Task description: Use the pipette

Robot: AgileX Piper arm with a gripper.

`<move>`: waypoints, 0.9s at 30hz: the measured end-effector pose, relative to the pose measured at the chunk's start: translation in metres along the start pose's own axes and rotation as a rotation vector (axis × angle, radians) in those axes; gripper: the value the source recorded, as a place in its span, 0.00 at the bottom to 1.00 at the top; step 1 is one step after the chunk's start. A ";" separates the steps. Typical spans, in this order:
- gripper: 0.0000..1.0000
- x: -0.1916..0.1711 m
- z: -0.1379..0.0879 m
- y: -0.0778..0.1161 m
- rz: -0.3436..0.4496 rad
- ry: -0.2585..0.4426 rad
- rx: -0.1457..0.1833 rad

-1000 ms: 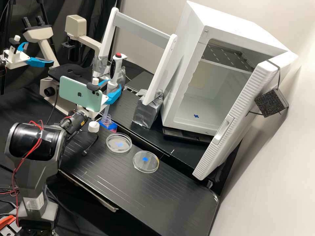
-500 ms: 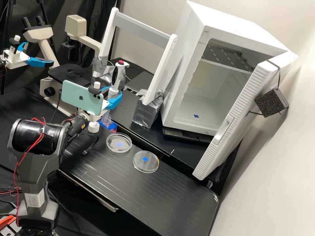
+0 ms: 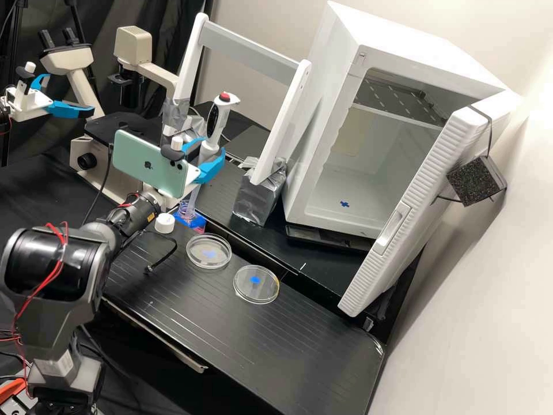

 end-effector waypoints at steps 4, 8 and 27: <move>0.00 0.001 -0.012 0.014 0.017 0.028 0.030; 0.00 0.001 -0.022 0.025 0.011 0.050 0.041; 0.00 -0.042 0.016 0.096 0.057 0.153 0.026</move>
